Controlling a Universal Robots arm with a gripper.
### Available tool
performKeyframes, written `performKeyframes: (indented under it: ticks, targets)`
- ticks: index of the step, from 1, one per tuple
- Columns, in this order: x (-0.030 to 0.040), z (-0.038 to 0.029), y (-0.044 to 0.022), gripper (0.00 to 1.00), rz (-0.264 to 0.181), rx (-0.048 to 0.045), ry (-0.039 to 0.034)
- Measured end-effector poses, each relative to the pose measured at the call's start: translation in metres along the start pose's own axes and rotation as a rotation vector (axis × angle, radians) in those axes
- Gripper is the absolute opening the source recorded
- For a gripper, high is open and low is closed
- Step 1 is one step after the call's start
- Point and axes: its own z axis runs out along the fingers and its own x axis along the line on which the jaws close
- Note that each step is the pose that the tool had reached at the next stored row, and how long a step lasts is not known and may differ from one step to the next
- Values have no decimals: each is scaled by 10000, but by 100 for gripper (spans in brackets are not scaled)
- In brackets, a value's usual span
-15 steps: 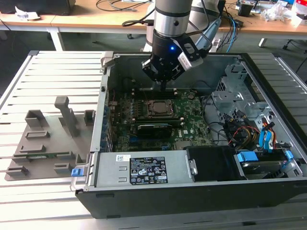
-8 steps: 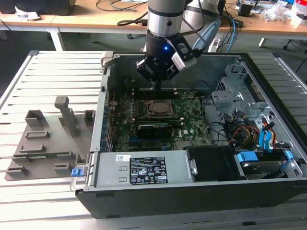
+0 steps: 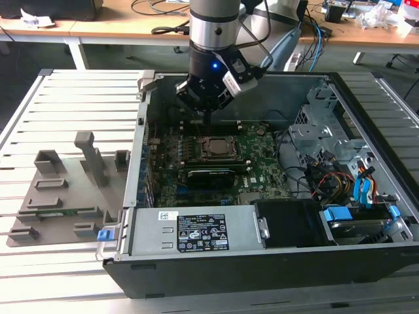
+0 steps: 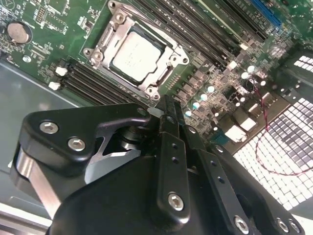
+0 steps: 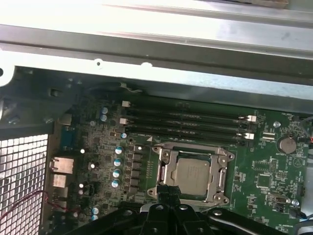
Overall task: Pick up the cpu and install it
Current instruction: 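Install the first cpu locking lever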
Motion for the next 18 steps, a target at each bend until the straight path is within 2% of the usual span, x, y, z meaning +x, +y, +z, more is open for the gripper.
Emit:
performKeyframes:
  ticks: [3,5,6,7,8,12,14,18]
  targets:
    - [48,1,5,11,1,0,0]
    - [103,1,11,11,-1,-21,-1]
    - [141,2,16,11,-1,-150,-16]
    - [166,3,19,11,-2,-214,-24]
    - [225,6,27,11,-2,-236,-26]
    - [321,20,56,11,-2,-234,-25]
    - [347,29,64,11,-3,-235,-26]
    - [391,99,98,11,-2,-236,-24]
